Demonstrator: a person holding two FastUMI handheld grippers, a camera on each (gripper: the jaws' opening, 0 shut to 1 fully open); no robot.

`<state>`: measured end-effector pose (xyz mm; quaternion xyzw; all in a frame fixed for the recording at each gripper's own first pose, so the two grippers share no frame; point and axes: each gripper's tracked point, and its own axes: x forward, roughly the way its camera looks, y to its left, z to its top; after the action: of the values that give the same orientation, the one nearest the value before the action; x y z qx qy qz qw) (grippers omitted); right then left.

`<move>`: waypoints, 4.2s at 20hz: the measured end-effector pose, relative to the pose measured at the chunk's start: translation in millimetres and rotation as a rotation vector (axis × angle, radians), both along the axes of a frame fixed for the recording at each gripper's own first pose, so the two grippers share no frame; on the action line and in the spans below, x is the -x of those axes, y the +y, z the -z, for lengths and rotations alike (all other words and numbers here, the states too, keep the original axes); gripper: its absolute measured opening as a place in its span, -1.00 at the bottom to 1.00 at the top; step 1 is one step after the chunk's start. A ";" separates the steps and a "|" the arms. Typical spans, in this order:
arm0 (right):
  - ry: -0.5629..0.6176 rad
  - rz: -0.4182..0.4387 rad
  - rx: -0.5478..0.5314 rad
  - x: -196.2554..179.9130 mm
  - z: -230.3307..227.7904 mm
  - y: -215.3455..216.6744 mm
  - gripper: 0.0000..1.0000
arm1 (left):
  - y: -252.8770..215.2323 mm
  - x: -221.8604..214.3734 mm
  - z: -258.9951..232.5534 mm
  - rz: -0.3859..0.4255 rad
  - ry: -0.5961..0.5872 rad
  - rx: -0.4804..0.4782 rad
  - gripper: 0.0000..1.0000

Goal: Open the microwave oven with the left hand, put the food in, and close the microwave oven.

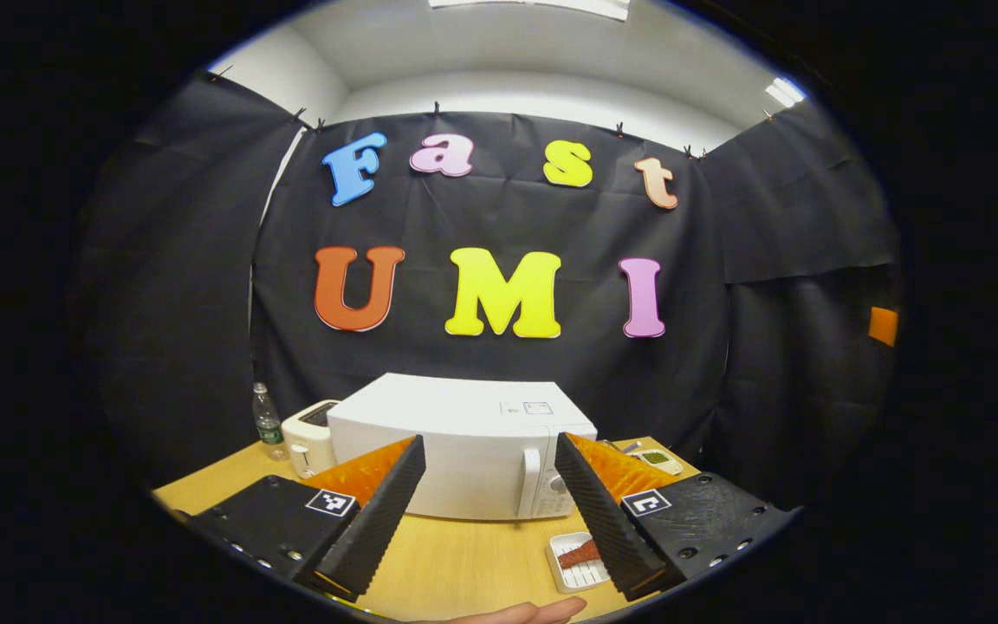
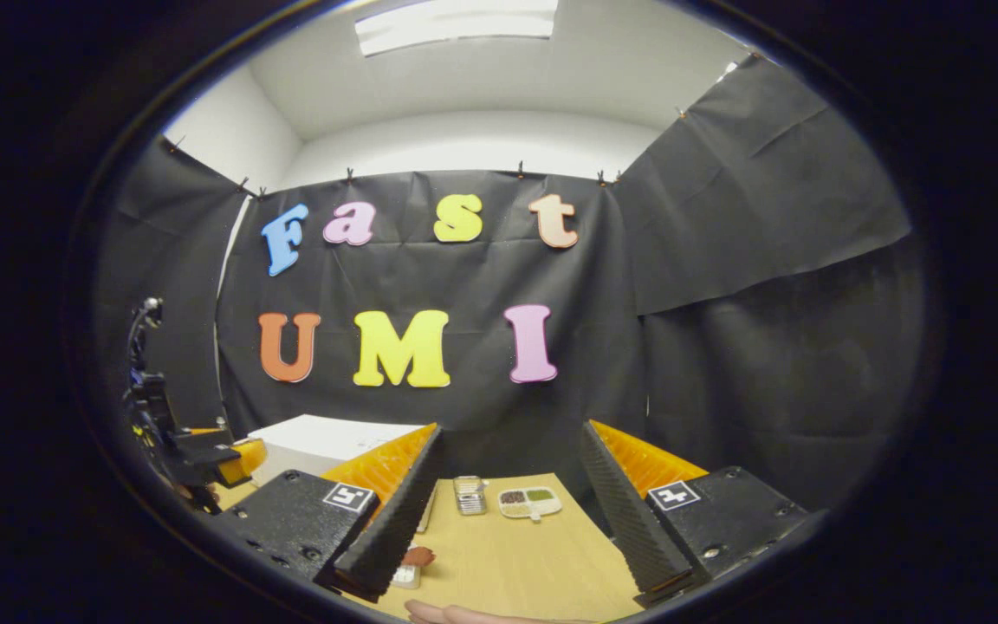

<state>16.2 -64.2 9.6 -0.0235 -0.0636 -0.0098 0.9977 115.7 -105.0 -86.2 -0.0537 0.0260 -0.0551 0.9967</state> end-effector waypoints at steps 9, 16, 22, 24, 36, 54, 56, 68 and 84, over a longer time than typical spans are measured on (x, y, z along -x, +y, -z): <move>-0.025 -0.009 0.042 -27.3 25.0 -19.8 0.99 | -48.3 -89.4 94.3 0.013 0.077 -0.004 0.87; -0.007 -0.020 0.051 -44.5 53.6 -35.7 0.99 | -72.6 -132.9 151.5 0.025 0.136 -0.049 0.87; 0.004 -0.048 0.015 -54.4 63.2 -39.3 0.99 | -73.7 -158.1 171.9 -0.007 0.144 -0.035 0.86; 0.026 -0.059 0.020 -56.5 66.8 -36.9 0.99 | -80.2 -162.6 174.9 0.020 0.148 -0.002 0.87; 0.013 -0.046 0.035 -47.4 62.0 -36.6 0.99 | -79.7 -168.3 190.9 0.038 0.210 -0.028 -0.82; 0.085 -0.044 0.021 -29.9 83.0 -17.3 0.99 | -43.9 -67.0 190.5 0.153 0.187 -0.058 -0.82; 0.099 -0.061 0.031 -23.9 87.6 -9.0 0.99 | -34.0 -49.1 190.7 0.166 0.195 -0.050 -0.82; 0.158 -0.084 0.042 -16.2 112.5 19.0 1.00 | 138.4 90.5 192.1 -0.063 0.157 -0.117 0.76; 0.408 -0.172 0.061 -101.0 179.9 57.4 1.00 | 170.0 130.0 72.1 -0.172 0.060 -0.045 0.84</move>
<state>117.2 -6.8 -170.3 -0.0496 0.1375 0.0821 0.9858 -14.3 65.0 -158.3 -0.0349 0.0525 0.0327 0.9975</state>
